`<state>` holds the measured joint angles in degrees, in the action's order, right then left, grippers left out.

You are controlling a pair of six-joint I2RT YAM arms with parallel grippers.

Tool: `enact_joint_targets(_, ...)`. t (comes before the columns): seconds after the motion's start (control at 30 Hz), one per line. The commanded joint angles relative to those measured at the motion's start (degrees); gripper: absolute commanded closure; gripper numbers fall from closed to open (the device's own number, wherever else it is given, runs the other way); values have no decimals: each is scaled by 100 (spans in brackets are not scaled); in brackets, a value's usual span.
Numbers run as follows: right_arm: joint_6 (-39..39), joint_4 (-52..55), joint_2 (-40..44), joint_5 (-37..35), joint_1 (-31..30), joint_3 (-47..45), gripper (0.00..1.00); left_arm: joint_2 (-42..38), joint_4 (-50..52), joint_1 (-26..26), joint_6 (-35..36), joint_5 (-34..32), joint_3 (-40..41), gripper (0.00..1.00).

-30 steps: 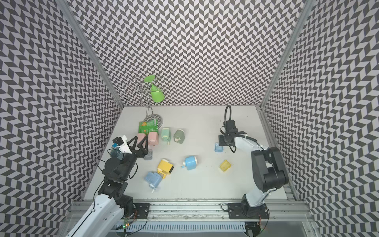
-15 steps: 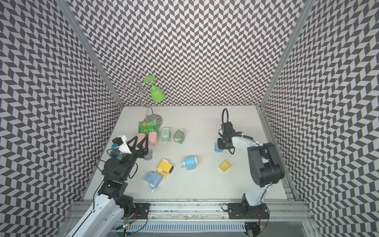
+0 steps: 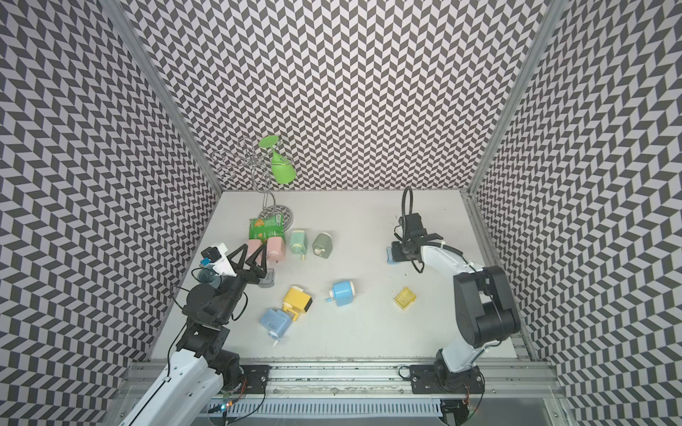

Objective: Put the tray back into the pencil sharpener
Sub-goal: Pick up the container from the center of the board, then place the container at the center of the board.

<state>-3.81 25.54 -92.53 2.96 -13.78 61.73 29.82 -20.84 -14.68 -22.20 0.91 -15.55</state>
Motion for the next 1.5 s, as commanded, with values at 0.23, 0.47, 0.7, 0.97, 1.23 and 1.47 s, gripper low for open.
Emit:
enact_joint_targets(0.23,3960,60,159,-345,-1123,389,100,-40,-129,31,-13,243,37,22)
enact_joint_targets(0.47,5405,663,128,-511,-1505,-74,100,-82,-91,26,19,193,70,22)
enact_joint_targets(0.7,6030,537,-215,-515,-1637,-431,100,-47,36,26,165,133,-35,22)
enact_joint_targets(0.97,6208,462,-539,-560,-1807,-489,100,8,-94,26,66,160,44,22)
enact_joint_targets(1.23,6140,230,-585,-580,-1909,-495,72,83,-35,26,135,173,-9,22)
enact_joint_targets(1.47,5857,206,341,-196,-2000,-360,62,232,-59,20,207,273,-53,22)
